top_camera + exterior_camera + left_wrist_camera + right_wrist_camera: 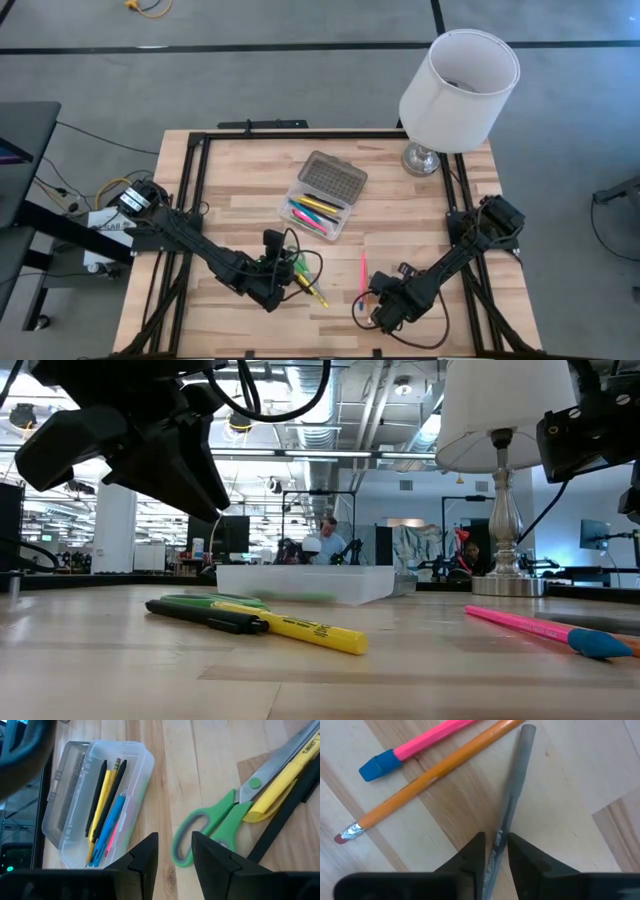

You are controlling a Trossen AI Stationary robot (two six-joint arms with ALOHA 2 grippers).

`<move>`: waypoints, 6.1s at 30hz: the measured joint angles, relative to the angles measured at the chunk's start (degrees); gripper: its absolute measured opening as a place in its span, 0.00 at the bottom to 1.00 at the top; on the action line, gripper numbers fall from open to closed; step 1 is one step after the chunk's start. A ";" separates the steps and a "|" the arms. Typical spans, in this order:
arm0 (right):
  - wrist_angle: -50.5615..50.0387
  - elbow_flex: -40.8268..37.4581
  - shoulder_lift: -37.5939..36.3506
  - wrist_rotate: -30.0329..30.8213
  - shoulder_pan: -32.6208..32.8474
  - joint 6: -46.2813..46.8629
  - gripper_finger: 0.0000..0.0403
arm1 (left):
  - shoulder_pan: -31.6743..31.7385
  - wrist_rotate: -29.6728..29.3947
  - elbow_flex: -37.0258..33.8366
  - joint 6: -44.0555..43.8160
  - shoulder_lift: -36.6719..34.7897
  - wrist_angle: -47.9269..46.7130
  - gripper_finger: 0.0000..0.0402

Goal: Pick & place school supplies into a supply box
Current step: Put the gray pen into the gray supply box, then put the black pen into the gray supply box

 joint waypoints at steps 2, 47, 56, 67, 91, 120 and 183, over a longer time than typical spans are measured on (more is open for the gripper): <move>0.00 0.00 0.01 -0.05 0.00 -0.04 0.16 | 0.00 0.00 0.00 0.00 -0.02 0.00 0.28; -0.02 -0.13 0.09 -0.36 0.04 -1.68 0.04 | 0.00 0.00 0.00 0.04 0.00 0.00 0.28; -3.79 1.83 0.35 -0.50 0.06 -3.06 0.04 | 0.00 -0.07 0.00 0.04 0.00 0.01 0.28; -13.45 4.47 0.48 -0.25 0.15 -2.62 0.03 | -0.02 -0.28 0.00 0.11 0.00 0.00 0.28; -21.08 12.39 0.17 29.63 -8.46 -19.35 0.03 | -0.04 -6.75 0.02 -9.81 0.00 -11.77 0.28; 17.59 12.39 0.15 12.59 -41.73 -64.57 0.05 | -1.55 -11.14 -1.18 -29.78 0.00 -31.21 0.28; -2.49 12.04 -7.17 38.23 -11.60 -53.00 0.28 | -1.57 -6.49 -1.22 -2.20 0.00 -2.13 0.28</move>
